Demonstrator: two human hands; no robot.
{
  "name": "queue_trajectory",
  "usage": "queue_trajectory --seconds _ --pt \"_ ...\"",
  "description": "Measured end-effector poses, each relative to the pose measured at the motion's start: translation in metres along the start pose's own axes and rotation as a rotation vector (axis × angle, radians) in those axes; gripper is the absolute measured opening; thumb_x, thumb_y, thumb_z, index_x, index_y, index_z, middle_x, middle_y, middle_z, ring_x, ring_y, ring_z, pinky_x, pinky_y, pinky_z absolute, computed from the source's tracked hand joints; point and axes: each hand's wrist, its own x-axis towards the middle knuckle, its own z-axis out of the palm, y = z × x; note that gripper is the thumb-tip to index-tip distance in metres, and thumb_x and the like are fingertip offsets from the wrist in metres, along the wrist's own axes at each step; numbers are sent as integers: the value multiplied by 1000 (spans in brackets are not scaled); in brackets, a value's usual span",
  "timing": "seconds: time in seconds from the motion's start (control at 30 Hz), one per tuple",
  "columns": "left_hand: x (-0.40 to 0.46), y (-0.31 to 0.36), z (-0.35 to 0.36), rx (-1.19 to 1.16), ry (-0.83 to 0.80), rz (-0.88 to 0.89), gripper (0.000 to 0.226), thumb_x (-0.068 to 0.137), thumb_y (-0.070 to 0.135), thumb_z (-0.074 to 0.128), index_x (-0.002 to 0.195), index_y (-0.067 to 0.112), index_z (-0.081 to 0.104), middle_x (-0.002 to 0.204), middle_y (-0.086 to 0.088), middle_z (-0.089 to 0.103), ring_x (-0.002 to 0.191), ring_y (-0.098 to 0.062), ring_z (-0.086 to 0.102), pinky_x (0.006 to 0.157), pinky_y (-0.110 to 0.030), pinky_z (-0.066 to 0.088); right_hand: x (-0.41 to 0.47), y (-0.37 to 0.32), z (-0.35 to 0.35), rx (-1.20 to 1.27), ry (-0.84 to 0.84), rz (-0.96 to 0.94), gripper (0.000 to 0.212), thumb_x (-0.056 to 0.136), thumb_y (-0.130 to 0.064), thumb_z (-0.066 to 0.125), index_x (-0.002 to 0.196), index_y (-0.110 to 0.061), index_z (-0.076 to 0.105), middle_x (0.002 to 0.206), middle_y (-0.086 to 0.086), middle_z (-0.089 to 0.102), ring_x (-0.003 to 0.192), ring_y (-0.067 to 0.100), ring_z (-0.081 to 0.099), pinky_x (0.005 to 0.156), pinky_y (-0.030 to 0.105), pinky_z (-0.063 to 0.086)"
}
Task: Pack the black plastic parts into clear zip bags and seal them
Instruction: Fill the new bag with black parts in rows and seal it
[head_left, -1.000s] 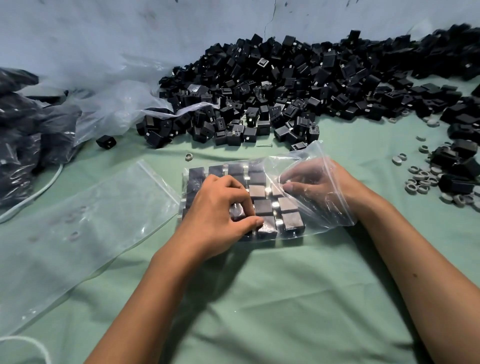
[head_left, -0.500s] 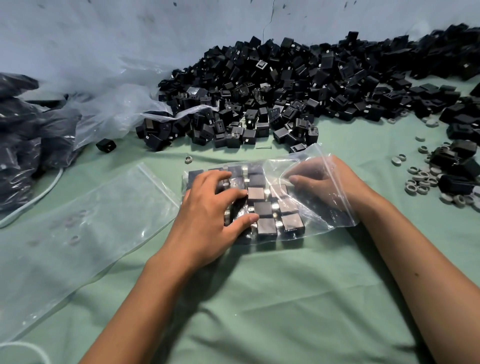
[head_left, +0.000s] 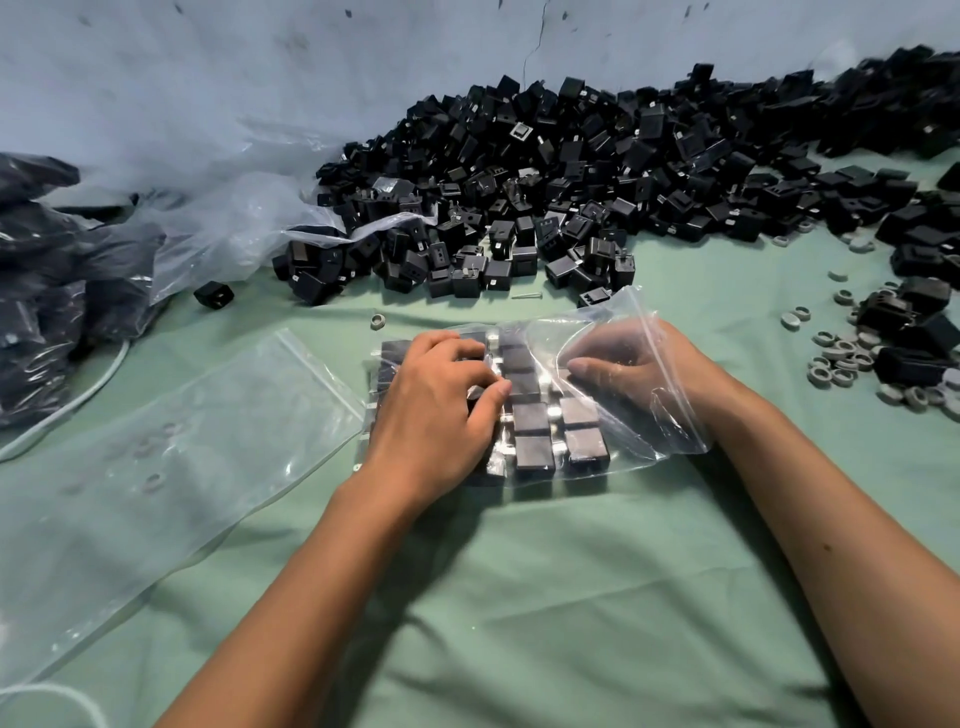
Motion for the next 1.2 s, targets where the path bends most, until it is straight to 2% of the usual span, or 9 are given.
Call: queue_trajectory --seconds 0.2,0.3,0.37,0.5,0.73,0.83,0.93,1.07,1.2 --pt "-4 -5 -3 -19 -48 -28 25 96 42 61 108 24 72 136 2 61 139 -16 40 116 -45 35 0 -3 1 -25 18 22 9 95 -36 70 97 -37 79 94 -18 77 84 -1 71 64 15 57" --pt "-11 -11 -4 114 -247 -120 73 95 70 29 157 30 29 168 9 19 157 -12 5 128 -45 15 -3 -5 1 187 84 91 10 96 -31 71 99 -26 80 87 -1 79 64 7 71 51 17 54" --pt "-11 -12 -3 214 -331 -138 85 90 78 9 163 34 6 171 12 -3 157 -10 -10 129 -43 4 -2 -8 0 304 131 154 13 98 -27 70 95 -19 80 81 7 77 58 15 67 49 23 52" --pt "-7 -5 -4 304 -362 -177 86 90 77 4 163 32 -1 170 9 -11 157 -15 -15 129 -45 -4 4 -12 -16 328 137 196 10 93 -9 72 86 -12 79 72 12 72 55 21 64 46 28 51" --pt "21 33 21 305 -382 -150 92 90 80 1 162 25 -10 166 3 -23 153 -22 -24 125 -52 -12 39 -12 -60 -76 746 331 21 85 -9 59 72 -17 73 77 10 73 70 24 68 61 37 58" --pt "23 40 34 340 -398 -158 90 95 77 1 162 18 -12 167 -1 -21 154 -23 -23 127 -51 -8 60 -22 -53 -345 521 348 21 92 -33 63 87 -18 77 83 4 74 84 26 72 79 44 62" --pt "20 37 39 361 -387 -167 89 95 74 -3 162 17 -12 168 -2 -19 155 -23 -19 128 -50 -5 74 -26 -38 -535 342 428 48 81 -62 74 83 -14 74 81 4 73 79 23 70 74 40 62" --pt "19 35 41 371 -371 -160 89 94 73 -6 162 16 -11 168 -2 -18 156 -23 -18 128 -49 -6 81 -27 -30 -528 351 458 39 68 -45 87 84 -13 72 83 4 71 82 21 67 61 29 50" --pt "18 36 40 369 -363 -151 83 98 68 0 162 16 -11 169 -3 -17 156 -23 -17 128 -49 -6 76 -25 -38 -449 345 508 22 70 -31 69 78 -11 71 72 3 65 71 21 62 60 29 48"
